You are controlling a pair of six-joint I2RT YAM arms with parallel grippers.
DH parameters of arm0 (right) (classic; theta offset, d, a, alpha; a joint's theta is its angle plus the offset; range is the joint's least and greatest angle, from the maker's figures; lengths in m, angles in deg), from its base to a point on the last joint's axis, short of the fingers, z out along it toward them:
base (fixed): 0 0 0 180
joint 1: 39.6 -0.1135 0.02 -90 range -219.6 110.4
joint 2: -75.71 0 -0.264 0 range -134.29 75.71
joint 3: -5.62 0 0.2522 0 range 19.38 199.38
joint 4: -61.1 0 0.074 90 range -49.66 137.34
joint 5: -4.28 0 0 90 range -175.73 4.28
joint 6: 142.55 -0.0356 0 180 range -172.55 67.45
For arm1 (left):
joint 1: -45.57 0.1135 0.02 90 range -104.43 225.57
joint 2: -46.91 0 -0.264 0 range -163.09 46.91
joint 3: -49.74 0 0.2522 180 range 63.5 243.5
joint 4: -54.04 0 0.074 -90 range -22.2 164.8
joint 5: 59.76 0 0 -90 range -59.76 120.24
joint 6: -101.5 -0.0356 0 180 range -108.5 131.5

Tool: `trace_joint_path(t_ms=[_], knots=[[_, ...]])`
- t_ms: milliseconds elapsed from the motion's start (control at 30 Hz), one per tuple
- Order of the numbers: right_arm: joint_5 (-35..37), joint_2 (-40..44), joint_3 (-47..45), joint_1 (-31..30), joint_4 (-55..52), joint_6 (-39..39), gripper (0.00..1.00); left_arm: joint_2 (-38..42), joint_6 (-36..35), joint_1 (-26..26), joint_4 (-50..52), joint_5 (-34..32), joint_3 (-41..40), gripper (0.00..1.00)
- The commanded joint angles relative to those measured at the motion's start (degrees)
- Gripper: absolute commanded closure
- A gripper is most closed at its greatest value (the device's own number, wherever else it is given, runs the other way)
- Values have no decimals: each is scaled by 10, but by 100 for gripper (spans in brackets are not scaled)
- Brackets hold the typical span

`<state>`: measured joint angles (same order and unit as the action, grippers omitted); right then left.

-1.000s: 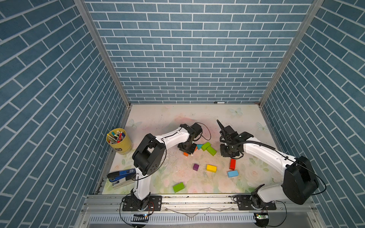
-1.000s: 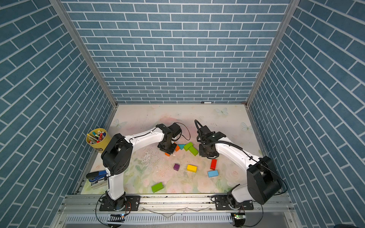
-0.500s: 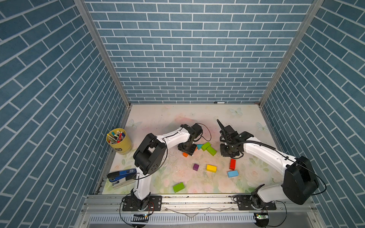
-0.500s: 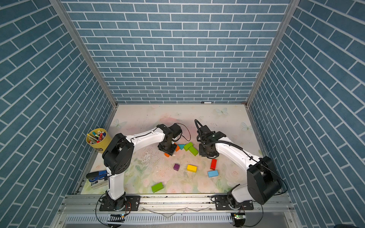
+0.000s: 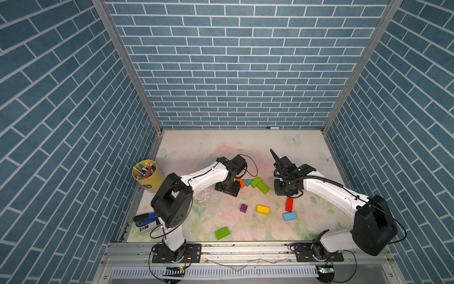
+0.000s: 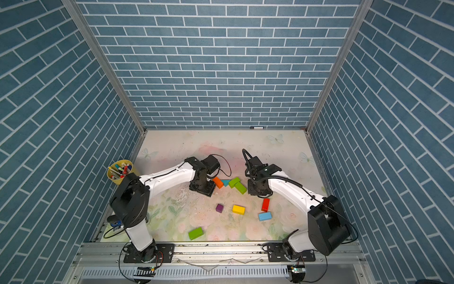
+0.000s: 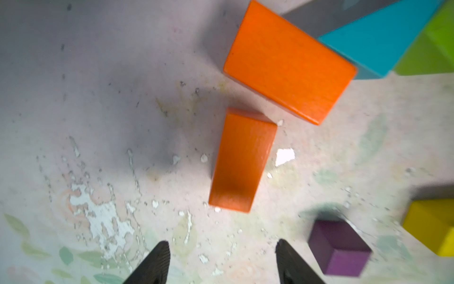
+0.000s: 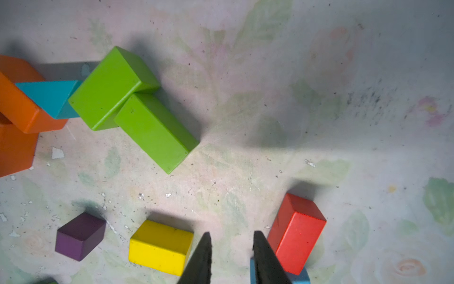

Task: Assemble a heart with building blocks
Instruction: Assemble the building block at the center of the board.

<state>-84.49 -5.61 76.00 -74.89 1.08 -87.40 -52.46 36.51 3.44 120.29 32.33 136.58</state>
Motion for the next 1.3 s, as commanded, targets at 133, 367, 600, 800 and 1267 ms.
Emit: trace_joint_path(t_ms=[133,367,600,800,1267], knots=[[-1,5,-5,2,-1,-25,66,43,213,-1,-100,82,-84,27],[0,8,-17,2,3,-22,66,22,261,0,-136,88,-77,25],[2,14,-18,2,1,-22,66,-11,257,8,-136,88,-63,26],[2,13,-19,2,-1,-22,66,-18,255,19,-153,92,-63,26],[4,13,-21,3,-3,-26,67,-35,244,30,-167,101,-48,26]])
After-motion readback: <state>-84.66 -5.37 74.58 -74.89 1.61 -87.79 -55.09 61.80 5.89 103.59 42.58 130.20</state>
